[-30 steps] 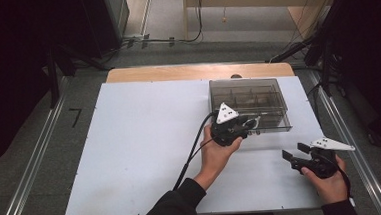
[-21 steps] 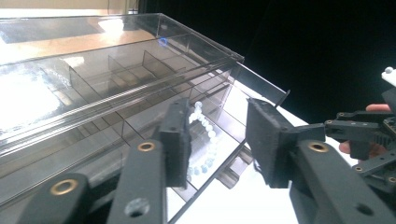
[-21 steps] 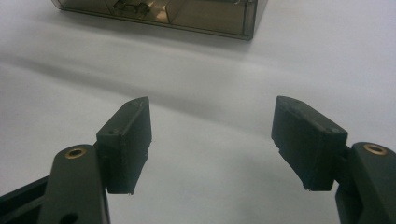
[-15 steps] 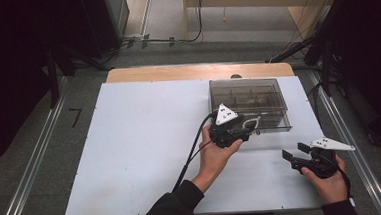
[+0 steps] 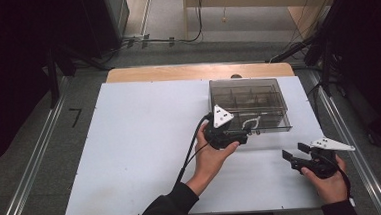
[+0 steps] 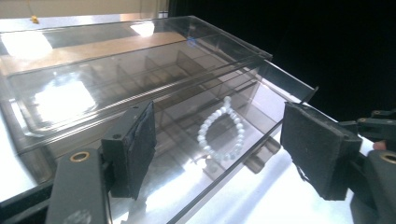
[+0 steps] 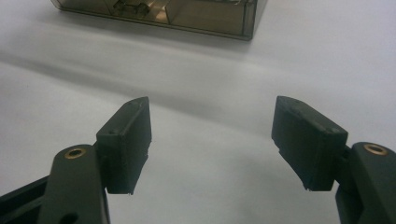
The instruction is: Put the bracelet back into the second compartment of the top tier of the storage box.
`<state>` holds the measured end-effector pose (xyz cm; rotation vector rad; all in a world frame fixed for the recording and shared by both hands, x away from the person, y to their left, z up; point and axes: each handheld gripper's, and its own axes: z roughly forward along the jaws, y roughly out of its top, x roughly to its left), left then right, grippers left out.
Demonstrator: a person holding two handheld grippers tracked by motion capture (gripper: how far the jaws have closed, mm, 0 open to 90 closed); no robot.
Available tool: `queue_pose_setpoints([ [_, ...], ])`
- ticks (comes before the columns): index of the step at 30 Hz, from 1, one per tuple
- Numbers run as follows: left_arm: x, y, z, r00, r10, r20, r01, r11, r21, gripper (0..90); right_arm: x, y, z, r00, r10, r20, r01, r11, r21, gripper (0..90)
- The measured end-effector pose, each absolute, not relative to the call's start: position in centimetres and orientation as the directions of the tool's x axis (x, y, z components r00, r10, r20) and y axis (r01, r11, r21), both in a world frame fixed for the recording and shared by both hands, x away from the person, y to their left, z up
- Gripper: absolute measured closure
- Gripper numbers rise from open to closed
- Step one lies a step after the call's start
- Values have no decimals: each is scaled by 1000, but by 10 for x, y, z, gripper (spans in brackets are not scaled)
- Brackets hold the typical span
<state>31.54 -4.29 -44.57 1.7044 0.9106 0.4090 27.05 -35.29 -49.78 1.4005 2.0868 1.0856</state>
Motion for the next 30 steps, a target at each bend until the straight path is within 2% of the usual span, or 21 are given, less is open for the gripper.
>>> queue_pose_setpoints([
  [22, 304, 4, -440, 568, 809, -150, 375, -92, 923, 192, 271, -352, -498, -414, 906, 91, 596, 194, 779, 269],
  [30, 296, 27, -444, 538, 833, -128, 370, -96, 924, 193, 271, -351, -499, -413, 906, 92, 597, 193, 779, 269],
])
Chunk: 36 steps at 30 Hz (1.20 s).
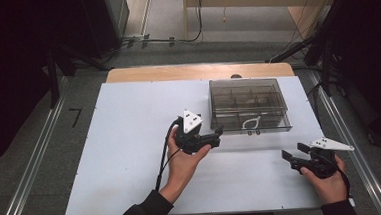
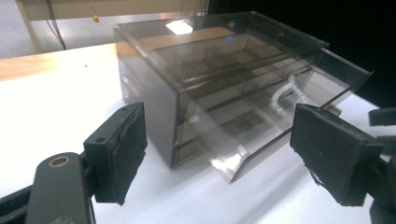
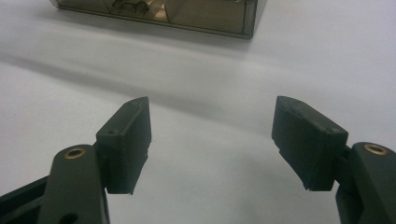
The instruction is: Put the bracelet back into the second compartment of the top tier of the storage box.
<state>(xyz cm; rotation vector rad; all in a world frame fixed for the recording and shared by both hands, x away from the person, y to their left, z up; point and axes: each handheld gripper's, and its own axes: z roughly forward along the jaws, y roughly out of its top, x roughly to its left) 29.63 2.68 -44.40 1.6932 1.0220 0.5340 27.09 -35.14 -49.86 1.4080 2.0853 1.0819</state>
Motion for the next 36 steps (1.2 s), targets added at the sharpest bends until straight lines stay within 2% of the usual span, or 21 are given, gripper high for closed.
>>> queue_pose_setpoints([
  [16, 279, 59, -455, 509, 855, -103, 382, -117, 917, 192, 271, -351, -498, -413, 906, 92, 595, 192, 780, 268],
  [27, 268, 94, -467, 454, 878, -155, 409, -51, 911, 192, 271, -351, -498, -413, 906, 88, 594, 195, 780, 268],
  [36, 256, 123, -472, 410, 898, -161, 419, -28, 907, 192, 269, -353, -497, -410, 907, 93, 592, 188, 784, 267],
])
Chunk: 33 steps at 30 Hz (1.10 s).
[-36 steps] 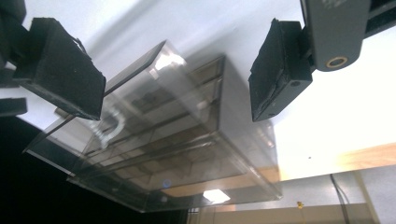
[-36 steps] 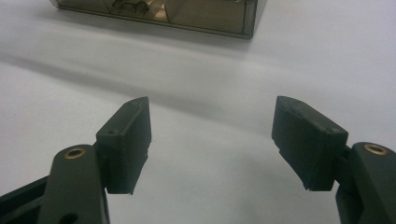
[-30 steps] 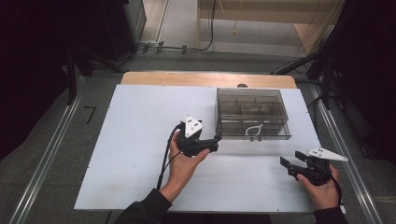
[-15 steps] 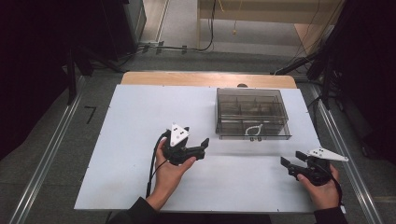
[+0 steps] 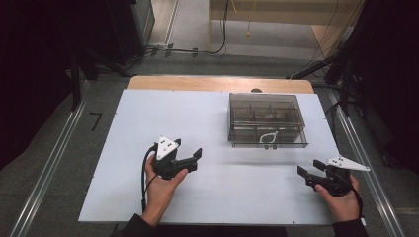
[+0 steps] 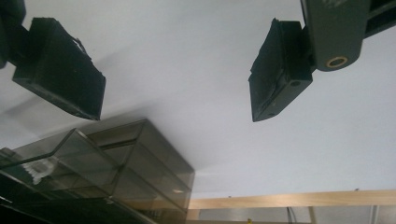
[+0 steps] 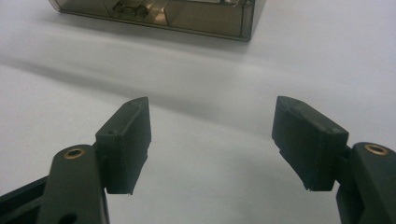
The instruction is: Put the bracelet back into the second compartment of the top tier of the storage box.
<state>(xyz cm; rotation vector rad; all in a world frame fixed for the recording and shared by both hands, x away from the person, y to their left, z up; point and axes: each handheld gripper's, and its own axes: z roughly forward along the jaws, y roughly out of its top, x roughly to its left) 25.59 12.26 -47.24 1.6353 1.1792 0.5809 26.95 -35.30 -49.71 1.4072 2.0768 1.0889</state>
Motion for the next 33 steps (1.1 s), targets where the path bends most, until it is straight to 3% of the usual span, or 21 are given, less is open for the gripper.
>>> queue_pose_setpoints([
  [33, 222, 218, -494, 232, 956, -181, 481, 49, 875, 166, 268, -354, -496, -409, 908, 96, 591, 183, 786, 266],
])
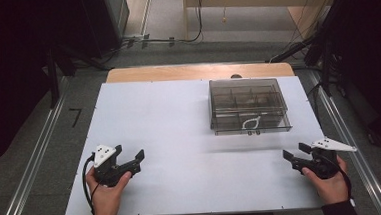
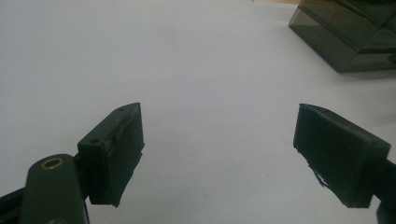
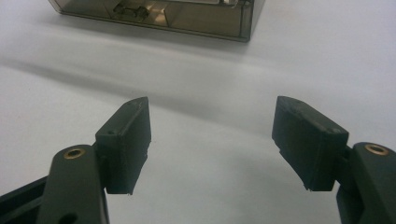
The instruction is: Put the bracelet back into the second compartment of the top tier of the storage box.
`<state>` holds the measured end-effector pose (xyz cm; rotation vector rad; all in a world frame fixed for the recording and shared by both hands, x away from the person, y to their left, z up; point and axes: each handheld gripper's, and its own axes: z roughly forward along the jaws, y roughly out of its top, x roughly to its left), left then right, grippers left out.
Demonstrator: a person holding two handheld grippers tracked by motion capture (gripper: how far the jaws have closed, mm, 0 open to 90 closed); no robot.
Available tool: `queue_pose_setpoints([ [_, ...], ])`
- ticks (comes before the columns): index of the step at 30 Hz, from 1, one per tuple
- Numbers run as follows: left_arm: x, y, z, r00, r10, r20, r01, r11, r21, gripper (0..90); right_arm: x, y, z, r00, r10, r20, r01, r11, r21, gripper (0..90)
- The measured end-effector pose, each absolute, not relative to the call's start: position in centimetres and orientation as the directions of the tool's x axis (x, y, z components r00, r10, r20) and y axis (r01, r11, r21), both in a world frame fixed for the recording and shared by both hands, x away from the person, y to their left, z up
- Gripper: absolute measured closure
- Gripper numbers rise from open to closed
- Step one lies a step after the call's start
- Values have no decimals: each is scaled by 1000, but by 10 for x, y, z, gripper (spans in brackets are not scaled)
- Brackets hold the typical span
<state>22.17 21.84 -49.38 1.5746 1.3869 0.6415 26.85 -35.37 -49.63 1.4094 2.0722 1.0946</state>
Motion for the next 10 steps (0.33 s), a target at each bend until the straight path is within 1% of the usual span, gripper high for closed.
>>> queue_pose_setpoints([
  [10, 213, 236, -498, 194, 961, -199, 494, 79, 866, 166, 267, -355, -495, -404, 909, 102, 591, 174, 788, 266],
])
